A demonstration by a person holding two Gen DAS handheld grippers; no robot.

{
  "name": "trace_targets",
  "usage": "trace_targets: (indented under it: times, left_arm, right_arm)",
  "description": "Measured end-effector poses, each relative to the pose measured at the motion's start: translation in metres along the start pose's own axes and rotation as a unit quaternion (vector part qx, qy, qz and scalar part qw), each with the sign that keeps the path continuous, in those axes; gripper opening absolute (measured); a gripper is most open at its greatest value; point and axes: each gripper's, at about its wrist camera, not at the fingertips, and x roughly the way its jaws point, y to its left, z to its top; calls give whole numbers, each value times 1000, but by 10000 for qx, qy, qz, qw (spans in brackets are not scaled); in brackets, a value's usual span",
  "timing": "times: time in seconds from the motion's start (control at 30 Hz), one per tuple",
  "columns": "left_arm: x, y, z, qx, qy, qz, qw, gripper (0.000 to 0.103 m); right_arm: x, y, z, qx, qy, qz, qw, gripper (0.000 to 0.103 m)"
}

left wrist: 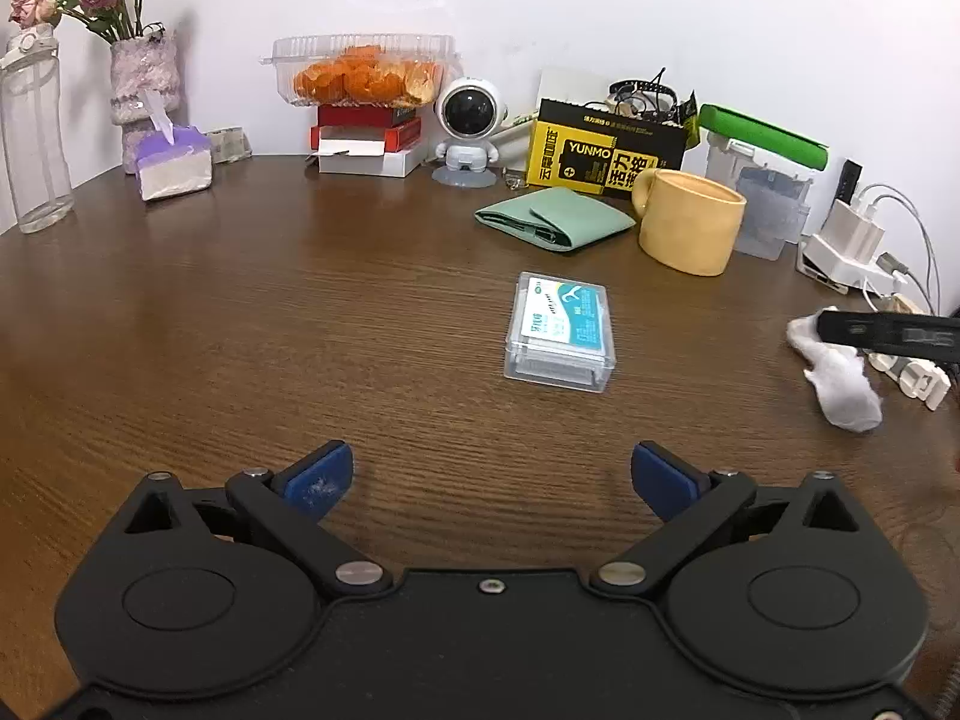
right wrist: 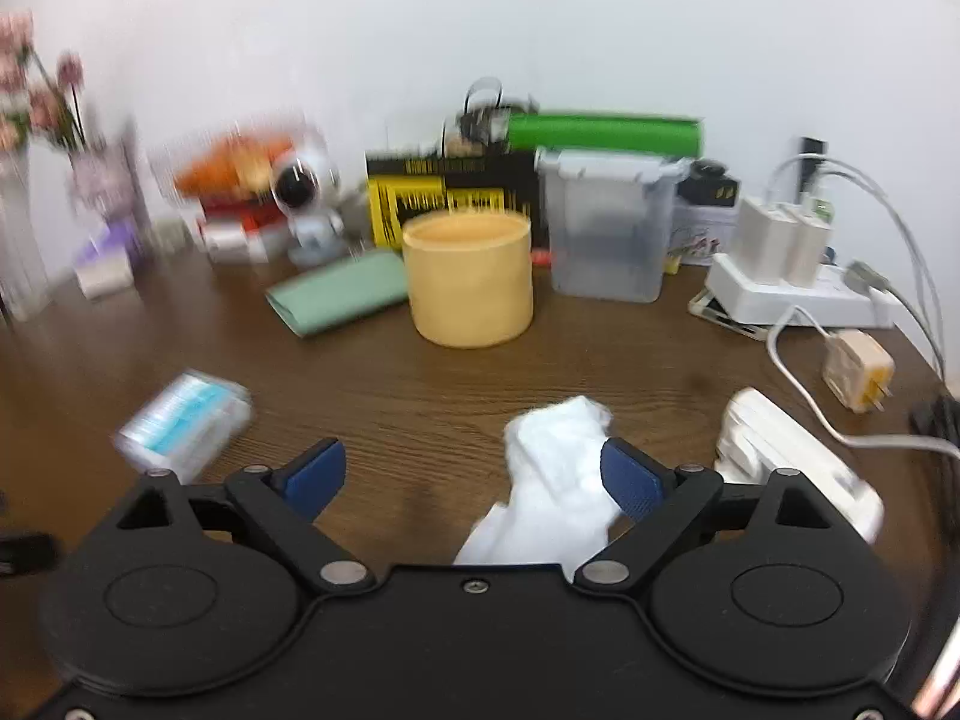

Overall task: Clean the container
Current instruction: 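Set the box on the table with the left gripper while the right gripper drops the tissue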

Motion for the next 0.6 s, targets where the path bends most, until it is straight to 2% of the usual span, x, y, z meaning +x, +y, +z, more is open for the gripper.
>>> trace_targets:
  times: [0.13,0.27,0.37,0.5,0.6]
  left_arm:
    - [-7,-7,-11,112,5,-7,9999,103]
    - [-12,-18,-23,290,79,-3,9995,103]
    - [-15,-25,-32,324,89,122,9994,103]
    - [-16,-28,-39,357,148,114,9992,103]
    - [-17,-21,-39,154,111,241,9995,103]
  right_arm:
    - [-49,0,-25,103,58,158,9998,97]
    - [-80,3,-55,204,138,11,9997,99]
    - [-86,7,-71,268,365,-127,9989,99]
    - [-82,13,-83,230,533,-320,9978,99]
    - [-79,13,-85,326,566,-472,9967,99]
